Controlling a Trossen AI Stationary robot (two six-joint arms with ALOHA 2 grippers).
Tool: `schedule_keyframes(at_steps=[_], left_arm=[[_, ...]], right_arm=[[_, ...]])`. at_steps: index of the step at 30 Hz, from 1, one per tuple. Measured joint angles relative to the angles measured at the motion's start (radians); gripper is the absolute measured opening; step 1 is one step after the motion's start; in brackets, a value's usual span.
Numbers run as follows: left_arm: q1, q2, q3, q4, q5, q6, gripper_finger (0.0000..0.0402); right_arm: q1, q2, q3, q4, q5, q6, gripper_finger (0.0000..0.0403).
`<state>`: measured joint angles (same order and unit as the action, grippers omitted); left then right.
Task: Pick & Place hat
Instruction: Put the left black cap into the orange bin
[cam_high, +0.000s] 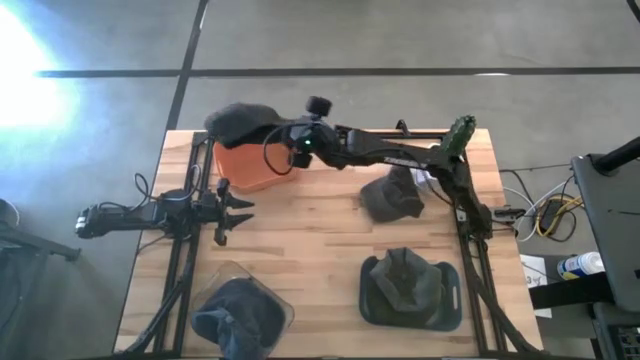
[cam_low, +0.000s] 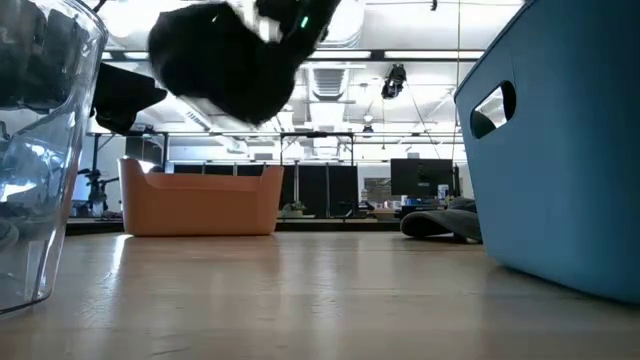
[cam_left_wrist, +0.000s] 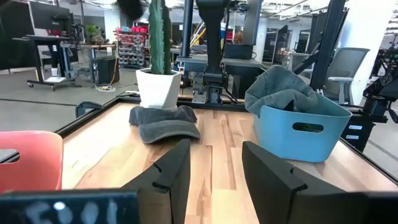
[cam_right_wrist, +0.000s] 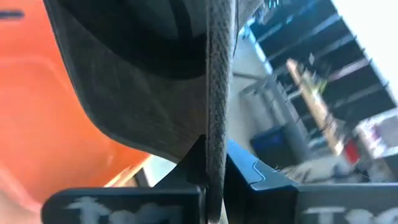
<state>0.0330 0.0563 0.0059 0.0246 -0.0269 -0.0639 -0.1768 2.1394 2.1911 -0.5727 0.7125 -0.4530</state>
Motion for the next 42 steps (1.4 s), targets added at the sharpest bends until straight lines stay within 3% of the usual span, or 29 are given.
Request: schedule_keyframes(at_steps=[4,11,14,18,25,31,36,42], left_arm=[[0.0,0.0,0.0,0.0,0.0,0.0,0.014],[0.0,0.0,0.0,0.0,0.0,0.0,0.014],[0.0,0.0,0.0,0.0,0.0,0.0,0.014],[0.0,0.0,0.0,0.0,0.0,0.0,0.014],[0.0,0.0,0.0,0.0,0.0,0.0,0.014],[0.0,0.0,0.0,0.0,0.0,0.0,0.014],[0.0,0.0,0.0,0.0,0.0,0.0,0.014],[0.0,0.0,0.0,0.0,0.0,0.0,0.014]], right_arm=[[-0.037,0.097,-0.002,0.109,-0.005,-0.185,0.0013],[-0.095,0.269,0.06,0.123,0.066,-0.249,0.0014],[-0.088,0.331,0.104,0.133,0.106,-0.344,0.0027],[-0.064,0.362,0.142,0.136,0.075,-0.392,0.0058],[-0.036,0.335,0.147,0.101,0.075,-0.365,0.0129],[-0.026,0.267,0.148,-0.132,0.074,-0.213,0.0176],[-0.024,0.203,0.146,-0.291,0.012,0.015,0.019],[-0.014,0.176,0.144,-0.434,-0.044,0.042,0.0192]])
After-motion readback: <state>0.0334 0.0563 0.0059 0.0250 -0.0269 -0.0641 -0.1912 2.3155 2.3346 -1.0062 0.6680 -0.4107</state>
